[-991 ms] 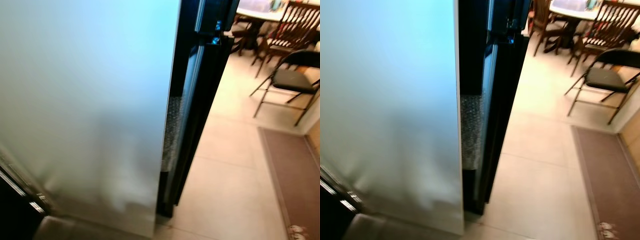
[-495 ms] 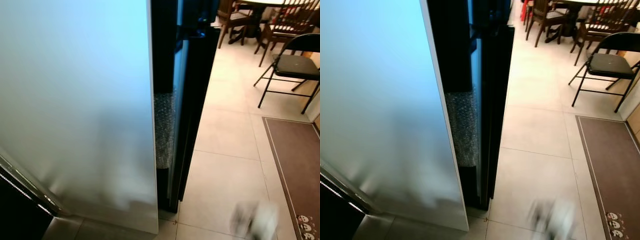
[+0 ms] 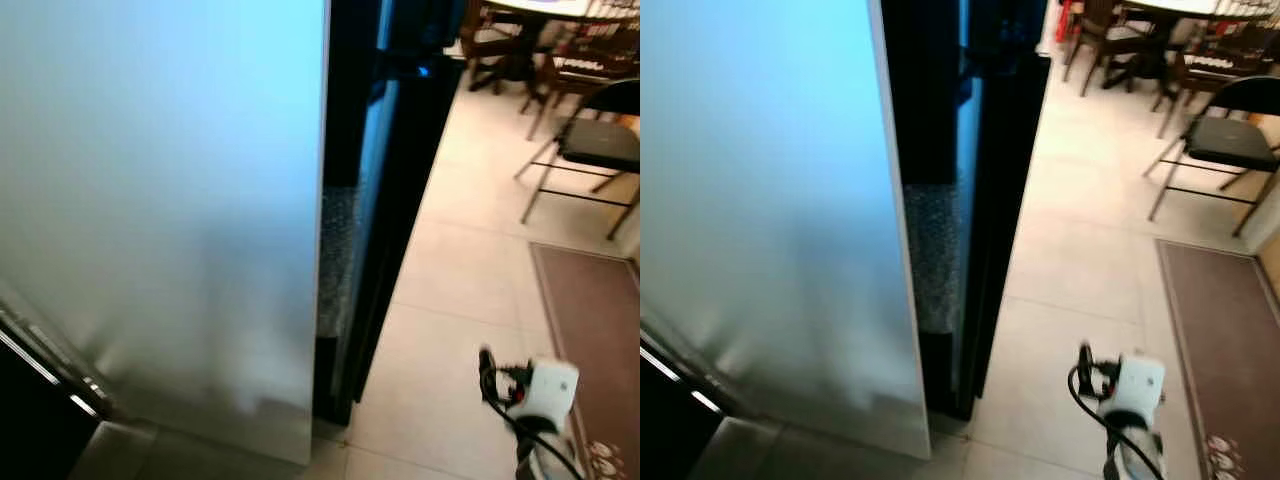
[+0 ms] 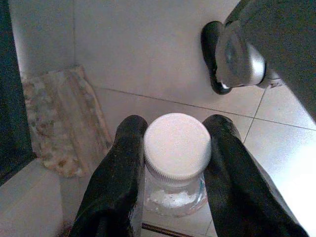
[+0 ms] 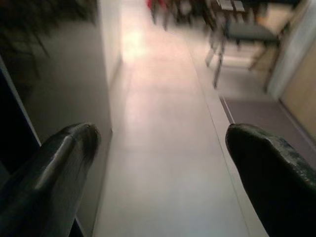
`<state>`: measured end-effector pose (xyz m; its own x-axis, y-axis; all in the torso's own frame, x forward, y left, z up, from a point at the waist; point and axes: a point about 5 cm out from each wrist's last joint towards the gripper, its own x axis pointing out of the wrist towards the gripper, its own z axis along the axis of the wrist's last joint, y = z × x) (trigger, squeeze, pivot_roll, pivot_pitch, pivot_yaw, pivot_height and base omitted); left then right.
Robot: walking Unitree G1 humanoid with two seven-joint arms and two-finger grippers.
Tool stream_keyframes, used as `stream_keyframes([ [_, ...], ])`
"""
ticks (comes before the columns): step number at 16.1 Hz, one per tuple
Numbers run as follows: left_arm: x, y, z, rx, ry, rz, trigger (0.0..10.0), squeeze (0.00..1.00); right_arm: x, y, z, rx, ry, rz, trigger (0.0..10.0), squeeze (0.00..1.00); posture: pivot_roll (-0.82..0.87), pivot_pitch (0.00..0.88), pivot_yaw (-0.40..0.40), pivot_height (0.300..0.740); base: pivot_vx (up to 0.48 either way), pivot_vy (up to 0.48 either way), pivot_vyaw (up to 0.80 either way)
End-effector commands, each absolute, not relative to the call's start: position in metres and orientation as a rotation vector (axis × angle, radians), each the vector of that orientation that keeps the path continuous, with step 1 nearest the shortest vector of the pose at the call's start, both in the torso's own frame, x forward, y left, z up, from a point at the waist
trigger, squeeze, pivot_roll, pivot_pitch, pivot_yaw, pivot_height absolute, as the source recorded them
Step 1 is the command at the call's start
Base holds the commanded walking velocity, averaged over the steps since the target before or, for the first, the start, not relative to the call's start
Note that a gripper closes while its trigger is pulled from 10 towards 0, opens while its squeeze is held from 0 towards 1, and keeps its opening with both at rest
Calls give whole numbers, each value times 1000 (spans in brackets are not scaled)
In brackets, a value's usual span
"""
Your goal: Restocking fridge
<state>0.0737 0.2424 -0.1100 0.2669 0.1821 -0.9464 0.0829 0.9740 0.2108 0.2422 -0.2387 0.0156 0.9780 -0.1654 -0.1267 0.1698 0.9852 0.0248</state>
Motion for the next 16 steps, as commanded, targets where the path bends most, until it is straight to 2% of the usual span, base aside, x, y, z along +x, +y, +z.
stream_keyframes([
  [1, 71, 240, -111, 240, 1310, 64, 10000, 0, 249, -232, 26, 34, 92, -115, 10000, 0, 4, 0, -54, 740, 0, 0, 0],
  [5, 75, 241, -110, 232, 1292, 85, 10000, 0, 292, -208, 65, 73, 26, -20, 10000, 0, 12, 0, -74, 740, 0, 0, 0],
  [6, 75, 241, -110, 228, 1288, 89, 10000, 0, 302, -191, 76, 87, 28, 46, 10000, 0, 21, 0, -78, 740, 0, 0, 0],
  [11, 77, 242, -109, 217, 1280, 104, 10000, 0, 307, -148, 73, 147, 112, 178, 10000, 0, 27, 0, -75, 740, 0, 0, 0],
  [12, 77, 242, -109, 215, 1281, 105, 10000, 0, 308, -137, 76, 134, 124, 239, 10000, 78, 23, 0, -70, 740, 0, 0, 0],
  [15, 79, 243, -109, 209, 1277, 114, 10000, 0, 320, -124, 84, 119, 124, 289, 10000, 137, 17, 0, -65, 740, 0, 0, 0],
  [16, 79, 243, -109, 209, 1276, 115, 10000, 0, 326, -118, 86, 103, 127, 321, 10000, 604, 16, 0, -64, 740, 0, 0, 0],
])
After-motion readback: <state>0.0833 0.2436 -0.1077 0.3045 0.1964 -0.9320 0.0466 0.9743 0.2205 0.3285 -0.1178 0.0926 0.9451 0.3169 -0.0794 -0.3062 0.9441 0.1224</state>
